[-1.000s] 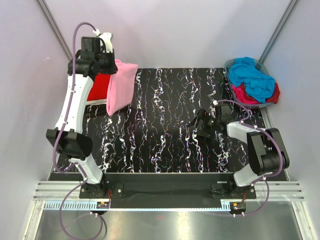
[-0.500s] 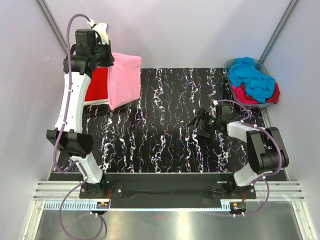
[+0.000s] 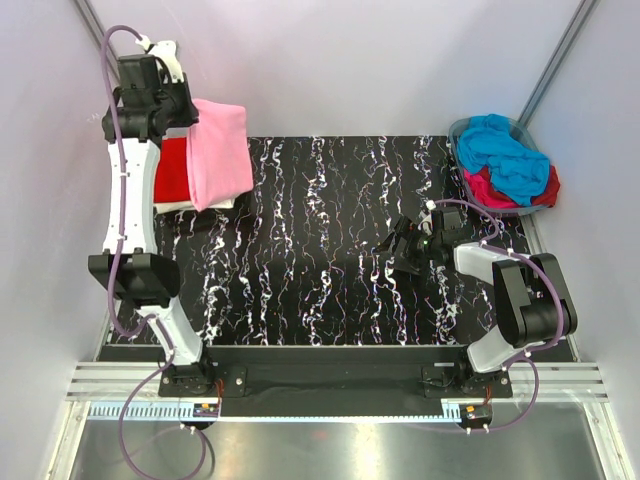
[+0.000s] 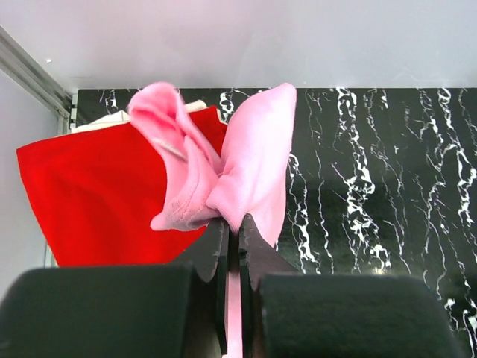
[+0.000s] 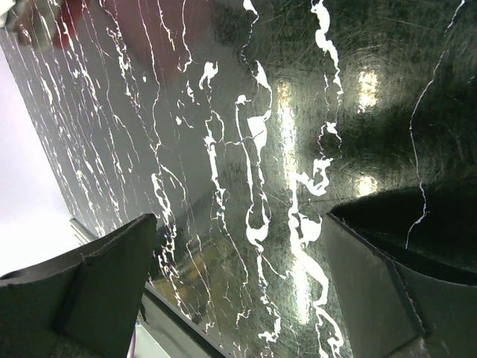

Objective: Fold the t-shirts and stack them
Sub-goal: Neatly place the folded tshirt to the corner

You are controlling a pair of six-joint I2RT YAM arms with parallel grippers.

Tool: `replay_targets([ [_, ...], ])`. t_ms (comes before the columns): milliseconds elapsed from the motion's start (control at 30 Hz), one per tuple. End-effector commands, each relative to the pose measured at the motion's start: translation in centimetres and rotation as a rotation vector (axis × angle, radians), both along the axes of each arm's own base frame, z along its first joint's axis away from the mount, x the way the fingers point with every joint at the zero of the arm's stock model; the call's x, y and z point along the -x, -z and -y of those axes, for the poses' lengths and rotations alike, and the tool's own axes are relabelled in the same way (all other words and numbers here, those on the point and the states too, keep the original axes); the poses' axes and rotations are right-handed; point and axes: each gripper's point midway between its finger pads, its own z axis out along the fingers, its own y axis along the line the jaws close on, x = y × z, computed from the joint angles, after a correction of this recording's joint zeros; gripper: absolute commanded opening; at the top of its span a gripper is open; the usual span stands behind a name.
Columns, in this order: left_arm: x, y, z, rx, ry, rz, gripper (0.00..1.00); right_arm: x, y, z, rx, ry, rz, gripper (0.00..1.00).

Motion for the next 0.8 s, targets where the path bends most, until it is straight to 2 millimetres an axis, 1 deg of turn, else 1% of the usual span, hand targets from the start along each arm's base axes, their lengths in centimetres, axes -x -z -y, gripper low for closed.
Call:
replay_targets([
  [0, -2.1, -2.6, 0.0, 0.014, 0.017, 0.113, 0.0, -0.5, -0.4, -0.1, -0.017, -0.007, 0.021, 1.0],
  [67, -2.6, -2.3, -0.7, 0.027, 0.002, 0.108, 0.0, -0.4, -0.4, -0.1, -0.017, -0.009, 0.02, 1.0],
  [167, -3.4, -1.6, -2.5, 0.038, -0.038, 0.1, 0.0, -0.4, -0.3, -0.1, -0.017, -0.009, 0.017, 1.0],
  [233, -4.0, -0.6, -4.0, 0.037, -0.076, 0.083, 0.0, -0.4, -0.3, -0.1, -0.017, -0.009, 0.017, 1.0],
  [300, -4.7, -0.1, -5.1, 0.047, -0.096, 0.079, 0.0, -0.4, -0.2, -0.1, -0.018, -0.009, 0.013, 1.0],
  [367, -5.1, -0.4, -5.5, 0.059, -0.099, 0.094, 0.0, -0.4, -0.2, -0.1, -0.018, -0.009, 0.013, 1.0],
  [400, -5.4, -0.8, -5.7, 0.063, -0.097, 0.111, 0.0, -0.4, -0.3, -0.1, -0.018, -0.007, 0.015, 1.0],
  [533, -6.8, -1.9, -5.6, 0.084, -0.064, 0.164, 0.0, -0.4, -0.2, -0.1, -0.018, -0.007, 0.01, 1.0],
  [567, -7.0, -2.5, -5.7, 0.09, -0.061, 0.18, 0.0, -0.5, -0.2, -0.1, -0.018, -0.009, 0.013, 1.0],
  [600, -7.6, -1.8, -6.2, 0.098, -0.067, 0.172, 0.0, -0.5, -0.2, -0.1, -0.019, -0.008, 0.01, 1.0],
  [667, -8.3, -1.6, -6.9, 0.109, -0.076, 0.184, 0.0, -0.5, -0.2, -0.1, -0.019, -0.007, 0.006, 1.0],
  [700, -8.6, -1.0, -7.2, 0.113, -0.084, 0.179, 0.0, -0.5, -0.1, -0.1, -0.018, -0.008, 0.006, 1.0],
  [733, -9.2, -1.7, -7.5, 0.098, -0.09, 0.221, 0.0, -0.5, -0.1, -0.1, -0.019, -0.007, 0.003, 1.0],
  [767, -9.3, -1.2, -7.8, 0.089, -0.1, 0.221, 0.01, -0.5, -0.1, -0.1, -0.019, -0.007, 0.003, 1.0],
])
